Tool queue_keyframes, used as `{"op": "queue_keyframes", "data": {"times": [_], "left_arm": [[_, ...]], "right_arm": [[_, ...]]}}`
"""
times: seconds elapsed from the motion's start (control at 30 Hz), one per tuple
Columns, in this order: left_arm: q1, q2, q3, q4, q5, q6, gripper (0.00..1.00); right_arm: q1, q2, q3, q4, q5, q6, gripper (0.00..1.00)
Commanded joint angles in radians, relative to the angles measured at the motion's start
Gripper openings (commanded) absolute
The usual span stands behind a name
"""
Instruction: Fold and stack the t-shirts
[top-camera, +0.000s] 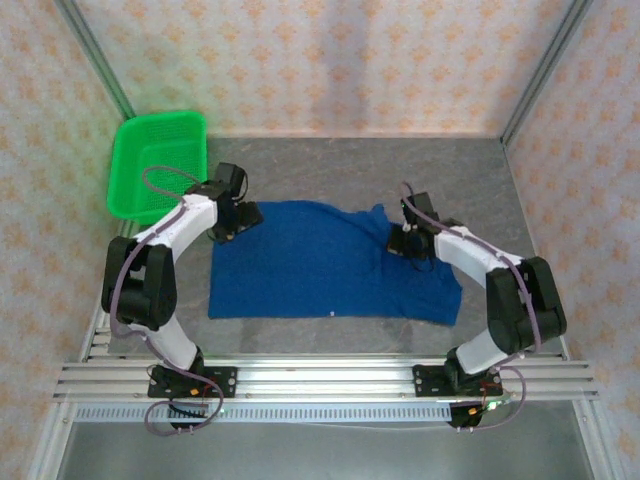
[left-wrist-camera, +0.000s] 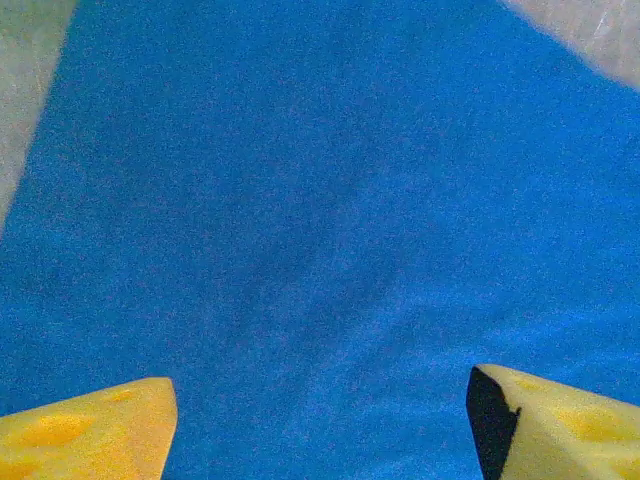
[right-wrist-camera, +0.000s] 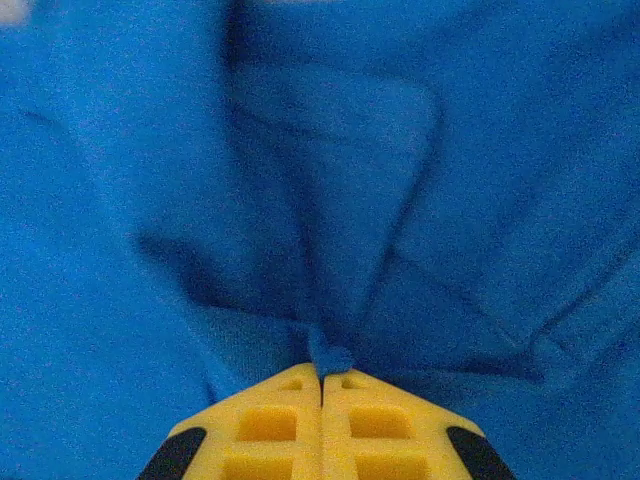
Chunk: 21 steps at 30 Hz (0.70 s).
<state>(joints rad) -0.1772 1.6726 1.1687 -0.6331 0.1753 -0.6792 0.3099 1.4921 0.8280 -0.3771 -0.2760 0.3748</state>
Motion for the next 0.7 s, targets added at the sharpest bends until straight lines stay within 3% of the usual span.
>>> {"op": "queue_keyframes", "data": {"times": [0.0, 0.07, 0.13, 0.27, 0.43, 0.67], "left_arm": [[-0.017, -0.045, -0.067, 0.038, -0.011, -0.046, 0.77], [-0.022, -0.059, -0.092, 0.037, -0.020, -0.046, 0.77], [-0.024, -0.069, -0.106, 0.037, -0.018, -0.046, 0.77], [-0.027, -0.091, -0.113, 0.039, -0.020, -0.037, 0.77], [-0.026, -0.120, -0.095, 0.060, 0.002, -0.019, 0.78], [-0.026, -0.119, -0.054, 0.062, 0.032, 0.016, 0.79]], "right_arm": [[-0.002, -0.071, -0.063, -0.066, 0.108, 0.119, 0.05], [-0.001, -0.091, -0.086, -0.063, 0.125, 0.133, 0.14], [0.000, -0.110, -0.093, -0.051, 0.125, 0.134, 0.31], [-0.006, -0.168, -0.075, -0.016, 0.122, 0.149, 0.46], [-0.091, -0.194, 0.004, 0.039, 0.037, 0.208, 0.53], [-0.230, 0.087, 0.230, -0.032, -0.163, 0.175, 0.53]]}}
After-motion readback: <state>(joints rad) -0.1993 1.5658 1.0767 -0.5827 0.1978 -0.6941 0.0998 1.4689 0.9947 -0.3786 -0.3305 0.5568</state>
